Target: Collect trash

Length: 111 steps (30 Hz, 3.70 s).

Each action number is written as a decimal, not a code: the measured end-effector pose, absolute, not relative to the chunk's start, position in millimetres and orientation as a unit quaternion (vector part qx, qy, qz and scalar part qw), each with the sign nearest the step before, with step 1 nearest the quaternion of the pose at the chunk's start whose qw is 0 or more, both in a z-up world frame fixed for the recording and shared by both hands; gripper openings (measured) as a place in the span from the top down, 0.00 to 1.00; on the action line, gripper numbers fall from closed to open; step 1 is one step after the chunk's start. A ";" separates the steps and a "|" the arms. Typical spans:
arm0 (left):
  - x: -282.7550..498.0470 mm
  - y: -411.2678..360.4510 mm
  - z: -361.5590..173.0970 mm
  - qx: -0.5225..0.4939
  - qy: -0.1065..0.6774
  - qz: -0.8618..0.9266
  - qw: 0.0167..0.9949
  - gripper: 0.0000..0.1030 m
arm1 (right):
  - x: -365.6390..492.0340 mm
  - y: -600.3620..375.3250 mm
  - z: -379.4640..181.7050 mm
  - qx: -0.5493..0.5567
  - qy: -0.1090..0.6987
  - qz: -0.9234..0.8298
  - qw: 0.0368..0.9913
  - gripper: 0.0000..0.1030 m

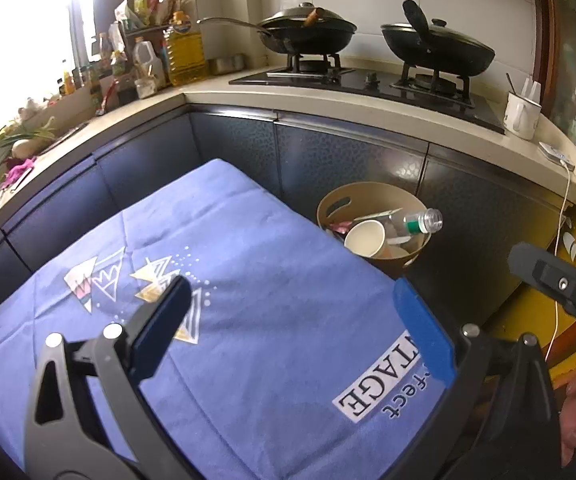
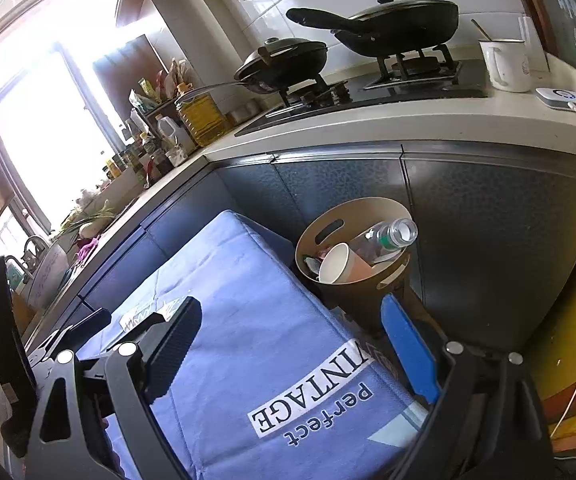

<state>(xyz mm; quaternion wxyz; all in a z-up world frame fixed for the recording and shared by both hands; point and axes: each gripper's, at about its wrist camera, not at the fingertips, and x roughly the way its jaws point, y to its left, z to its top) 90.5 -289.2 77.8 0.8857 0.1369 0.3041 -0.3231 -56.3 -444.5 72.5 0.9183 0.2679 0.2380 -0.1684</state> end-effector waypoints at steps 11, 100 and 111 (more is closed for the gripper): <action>86.5 -281.2 76.3 0.138 0.302 -0.304 0.893 0.06 | -55.7 -442.2 73.7 0.271 0.240 -0.168 0.917 0.14; 94.3 -351.6 54.0 0.184 0.337 -0.324 0.865 0.06 | -56.1 -498.0 41.2 0.345 0.251 -0.155 0.891 0.14; 94.1 -350.4 52.3 0.185 0.337 -0.322 0.865 0.06 | -55.9 -496.9 40.3 0.346 0.252 -0.154 0.891 0.14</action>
